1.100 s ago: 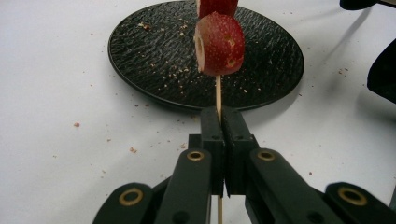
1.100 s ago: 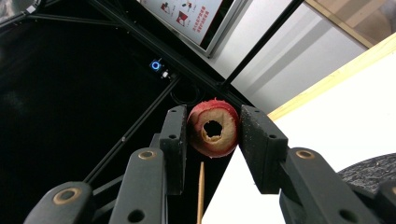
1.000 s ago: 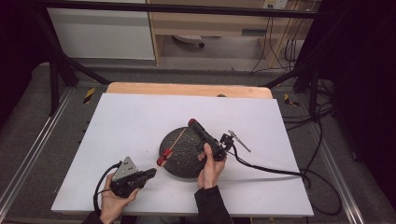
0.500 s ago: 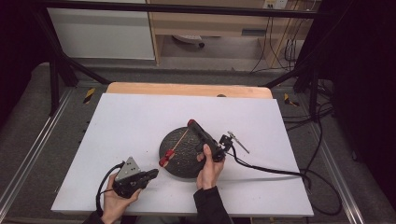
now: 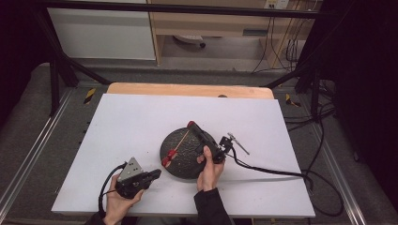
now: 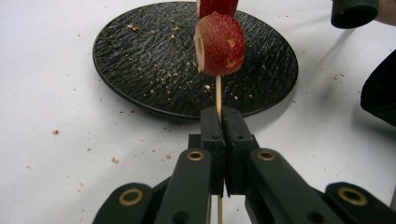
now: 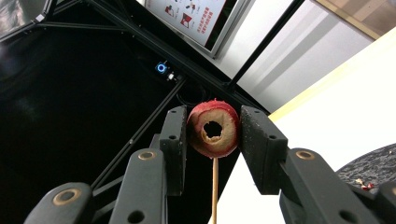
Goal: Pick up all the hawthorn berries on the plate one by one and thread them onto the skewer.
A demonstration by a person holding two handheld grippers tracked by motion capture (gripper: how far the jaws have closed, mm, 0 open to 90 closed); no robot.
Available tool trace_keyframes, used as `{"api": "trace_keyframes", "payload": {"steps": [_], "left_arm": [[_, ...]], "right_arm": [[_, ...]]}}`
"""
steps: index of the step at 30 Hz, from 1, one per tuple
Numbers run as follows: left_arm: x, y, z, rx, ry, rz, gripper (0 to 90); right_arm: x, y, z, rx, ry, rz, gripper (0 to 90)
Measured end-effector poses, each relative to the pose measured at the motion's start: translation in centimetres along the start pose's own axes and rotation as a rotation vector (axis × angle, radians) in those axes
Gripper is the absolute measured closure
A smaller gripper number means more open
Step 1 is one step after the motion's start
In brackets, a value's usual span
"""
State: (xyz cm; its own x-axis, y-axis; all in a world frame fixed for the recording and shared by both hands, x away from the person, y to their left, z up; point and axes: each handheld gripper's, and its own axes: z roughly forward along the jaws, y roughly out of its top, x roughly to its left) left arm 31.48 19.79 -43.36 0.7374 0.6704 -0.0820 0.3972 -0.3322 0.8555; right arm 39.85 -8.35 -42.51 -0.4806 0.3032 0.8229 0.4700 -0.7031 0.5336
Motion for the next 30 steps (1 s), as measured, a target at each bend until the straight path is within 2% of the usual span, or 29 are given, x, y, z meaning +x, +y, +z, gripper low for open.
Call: {"api": "trace_keyframes", "payload": {"steps": [8,14,24,30], "left_arm": [[-0.6,0.3,0.5,-0.016,0.013,-0.015,88.4],[-0.7,0.5,0.8,-0.025,0.026,-0.042,88.5],[-1.1,0.8,1.1,-0.030,0.034,-0.040,88.5],[-1.2,0.8,1.2,-0.029,0.051,-0.024,88.6]], "right_arm": [[0.0,-0.3,0.1,0.011,0.002,0.003,63.2],[-0.1,-0.6,0.3,0.016,0.003,0.001,63.2],[0.2,-0.4,0.1,0.003,0.014,-0.004,63.3],[0.3,-0.3,0.0,0.004,0.015,0.002,63.5]]}}
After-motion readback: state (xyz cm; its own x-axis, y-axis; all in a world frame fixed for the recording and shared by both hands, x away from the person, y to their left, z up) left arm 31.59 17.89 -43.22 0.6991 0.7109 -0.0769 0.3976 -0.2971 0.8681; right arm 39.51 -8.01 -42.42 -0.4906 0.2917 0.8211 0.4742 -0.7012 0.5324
